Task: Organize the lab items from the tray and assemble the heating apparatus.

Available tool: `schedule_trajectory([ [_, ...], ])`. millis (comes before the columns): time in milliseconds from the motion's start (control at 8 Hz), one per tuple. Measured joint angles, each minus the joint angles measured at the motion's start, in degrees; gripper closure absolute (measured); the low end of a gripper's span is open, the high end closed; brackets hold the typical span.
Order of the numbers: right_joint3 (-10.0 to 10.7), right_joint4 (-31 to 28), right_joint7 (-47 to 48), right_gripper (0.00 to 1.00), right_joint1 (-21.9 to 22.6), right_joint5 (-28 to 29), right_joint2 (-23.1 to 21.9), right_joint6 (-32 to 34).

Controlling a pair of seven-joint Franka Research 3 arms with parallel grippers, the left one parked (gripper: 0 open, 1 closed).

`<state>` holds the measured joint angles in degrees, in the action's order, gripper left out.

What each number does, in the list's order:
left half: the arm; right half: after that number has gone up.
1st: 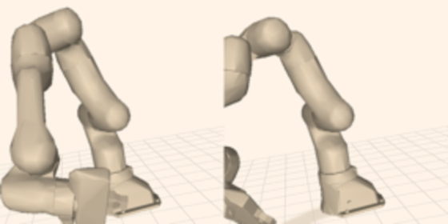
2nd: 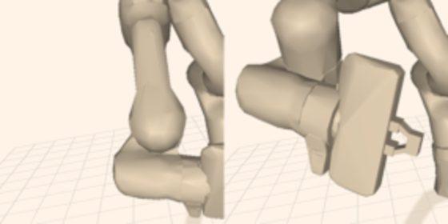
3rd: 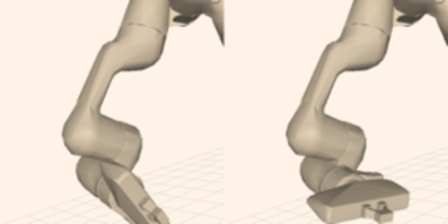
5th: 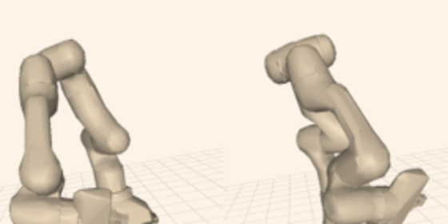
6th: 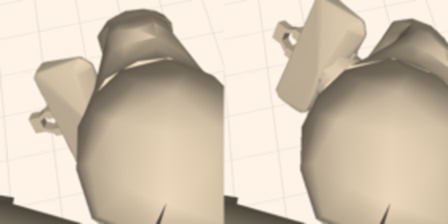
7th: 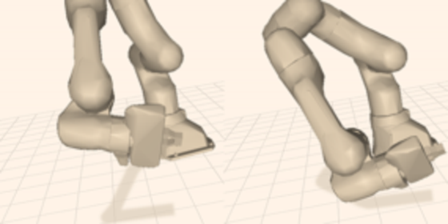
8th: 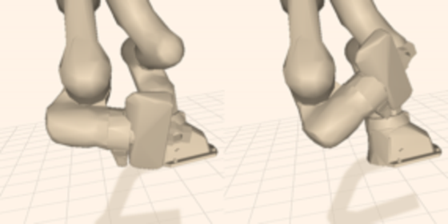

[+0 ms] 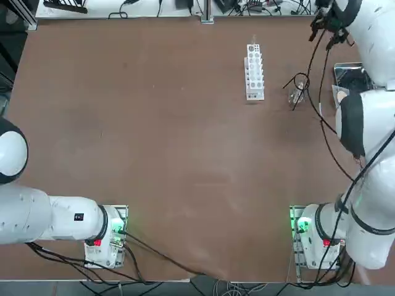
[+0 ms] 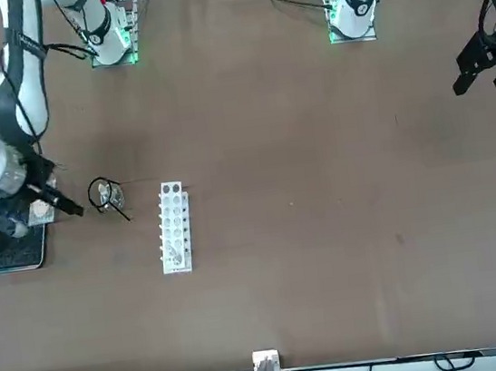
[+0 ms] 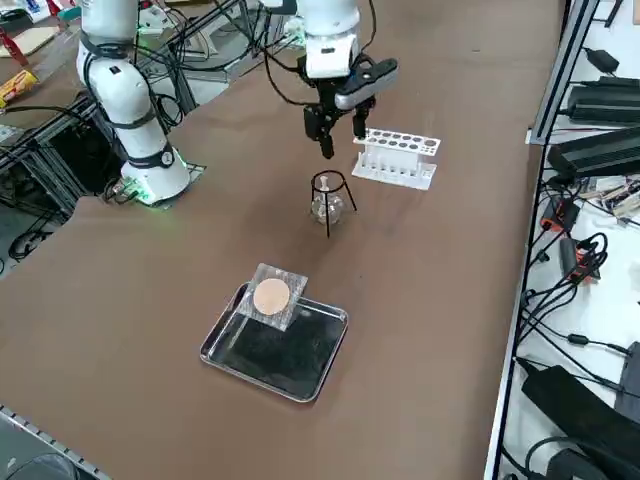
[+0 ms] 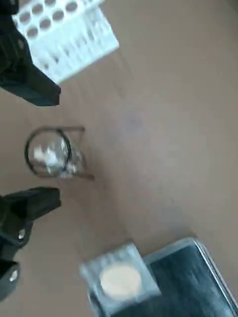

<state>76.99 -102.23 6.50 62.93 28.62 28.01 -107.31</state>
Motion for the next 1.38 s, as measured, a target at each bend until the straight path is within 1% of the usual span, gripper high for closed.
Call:
schedule_trajectory([
  [125,-1.7,3.6,-2.1,0.00,-4.4,-2.2,0.0,2.4],
  [250,-4.2,6.6,-4.3,0.00,-9.1,-3.7,0.2,4.1],
  [375,-7.0,9.0,-6.4,0.00,-14.1,-4.7,0.9,4.9],
  [625,-12.8,13.1,-10.9,0.00,-24.3,-5.0,3.1,5.4],
  [750,-15.2,14.7,-12.8,0.00,-28.4,-5.0,4.6,5.4],
  [875,-16.6,16.0,-15.1,0.00,-31.1,-5.1,6.7,5.4],
  [1000,-17.2,16.7,-17.6,0.00,-32.9,-5.1,9.1,5.3],
  [1125,-18.4,17.2,-19.7,0.00,-35.0,-5.1,11.1,5.1],
  [1250,-21.0,17.3,-21.1,0.00,-37.7,-6.0,12.3,3.8],
  [1375,-24.3,17.2,-21.5,0.00,-40.4,-7.6,12.9,2.4],
])
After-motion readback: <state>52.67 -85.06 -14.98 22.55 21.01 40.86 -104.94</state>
